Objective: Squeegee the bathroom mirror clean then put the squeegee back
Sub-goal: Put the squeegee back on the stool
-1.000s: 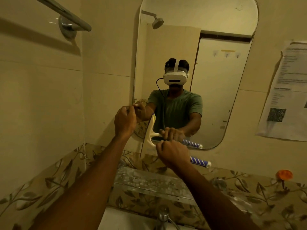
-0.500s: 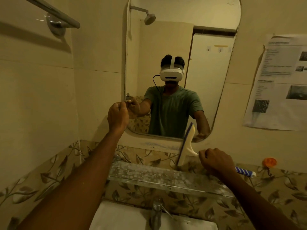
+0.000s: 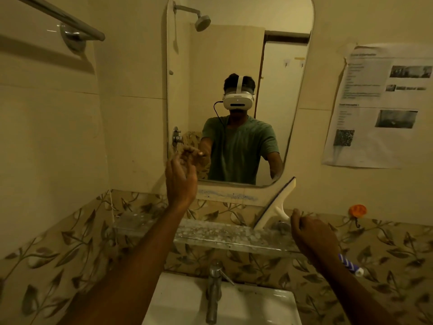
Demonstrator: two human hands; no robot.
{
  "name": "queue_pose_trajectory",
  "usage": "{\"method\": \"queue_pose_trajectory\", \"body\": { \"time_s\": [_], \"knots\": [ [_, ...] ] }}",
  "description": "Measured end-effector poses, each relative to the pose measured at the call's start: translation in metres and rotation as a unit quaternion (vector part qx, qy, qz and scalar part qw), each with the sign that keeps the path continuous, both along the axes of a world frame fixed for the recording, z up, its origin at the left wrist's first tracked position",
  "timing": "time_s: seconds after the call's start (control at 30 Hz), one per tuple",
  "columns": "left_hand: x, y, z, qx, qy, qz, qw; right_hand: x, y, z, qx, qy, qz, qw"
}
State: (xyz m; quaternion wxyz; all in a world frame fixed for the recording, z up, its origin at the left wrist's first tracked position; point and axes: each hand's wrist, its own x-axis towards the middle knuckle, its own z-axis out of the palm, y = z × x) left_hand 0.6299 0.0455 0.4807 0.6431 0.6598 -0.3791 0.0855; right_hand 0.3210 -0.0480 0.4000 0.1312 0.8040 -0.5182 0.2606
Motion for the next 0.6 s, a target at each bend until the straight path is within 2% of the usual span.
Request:
{"method": "queue_pose_trajectory", "body": {
  "time_s": [0.07, 0.13, 0.23, 0.47, 0.6],
  "knots": [
    [-0.027, 0.007, -0.018, 0.035, -0.043, -0.027, 0.998, 0.003, 0.018, -0.007, 0.023, -0.144, 0.012, 0.989],
    [-0.052, 0.015, -0.034, 0.060, -0.079, -0.066, 0.993, 0.005, 0.035, -0.015, 0.056, -0.272, 0.014, 0.961],
    [-0.085, 0.029, -0.056, 0.084, -0.122, -0.112, 0.983, 0.000, 0.059, -0.023, 0.125, -0.402, 0.041, 0.906],
    [-0.157, 0.065, -0.097, 0.155, -0.183, -0.147, 0.960, -0.032, 0.115, -0.039, 0.230, -0.537, 0.056, 0.810],
    [-0.199, 0.093, -0.124, 0.168, -0.177, -0.174, 0.954, -0.065, 0.146, -0.058, 0.254, -0.564, 0.027, 0.785]
  ]
}}
